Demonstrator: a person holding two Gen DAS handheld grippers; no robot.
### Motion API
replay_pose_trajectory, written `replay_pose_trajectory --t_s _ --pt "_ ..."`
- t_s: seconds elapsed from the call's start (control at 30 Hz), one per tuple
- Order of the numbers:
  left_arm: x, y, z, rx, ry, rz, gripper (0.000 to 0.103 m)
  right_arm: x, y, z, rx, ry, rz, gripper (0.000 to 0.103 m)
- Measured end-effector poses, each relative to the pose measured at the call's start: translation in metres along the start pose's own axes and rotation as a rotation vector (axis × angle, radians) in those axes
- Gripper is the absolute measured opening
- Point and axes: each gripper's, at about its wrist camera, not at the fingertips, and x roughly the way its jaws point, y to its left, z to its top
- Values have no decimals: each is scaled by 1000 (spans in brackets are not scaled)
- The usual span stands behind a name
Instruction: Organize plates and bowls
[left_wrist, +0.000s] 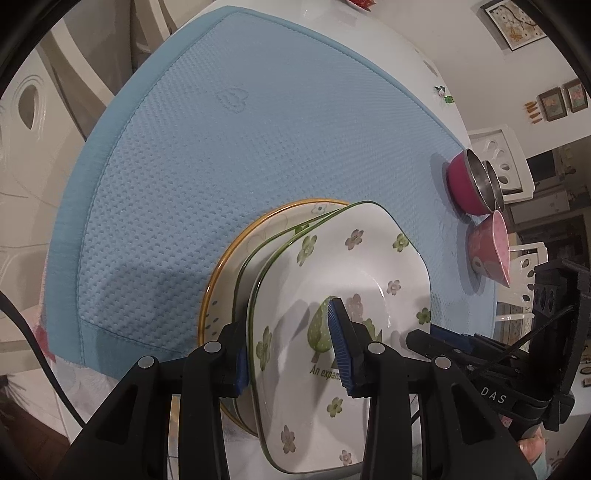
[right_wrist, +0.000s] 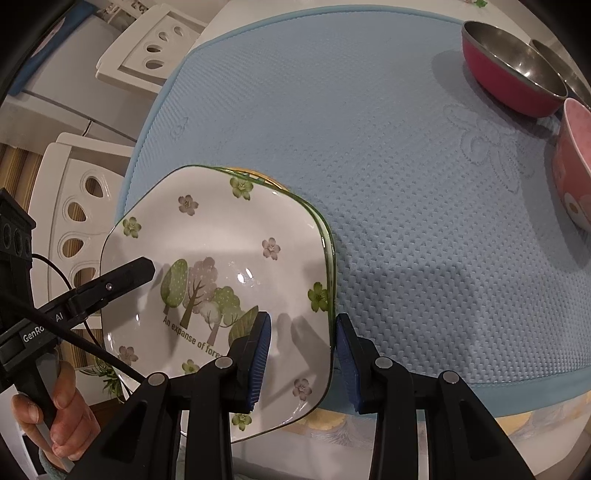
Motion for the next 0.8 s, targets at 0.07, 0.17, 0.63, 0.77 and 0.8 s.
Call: replay_pose_trajectory --t_s 0.07,0.17,0.63,0.77,0.8 --pt "0 -2 0 5 3 8 35 0 -4 1 1 2 6 35" --pt "0 -5 -1 16 2 26 37 0 -5 1 1 3 6 35" --pt "-1 -2 7 27 66 28 43 -2 -5 -2 15 8 13 35" --pt "-6 14 8 -29 87 -58 43 -3 -6 -3 15 8 13 35" --pt "-6 16 7 -34 92 -73 44 -3 -5 -3 14 8 11 35"
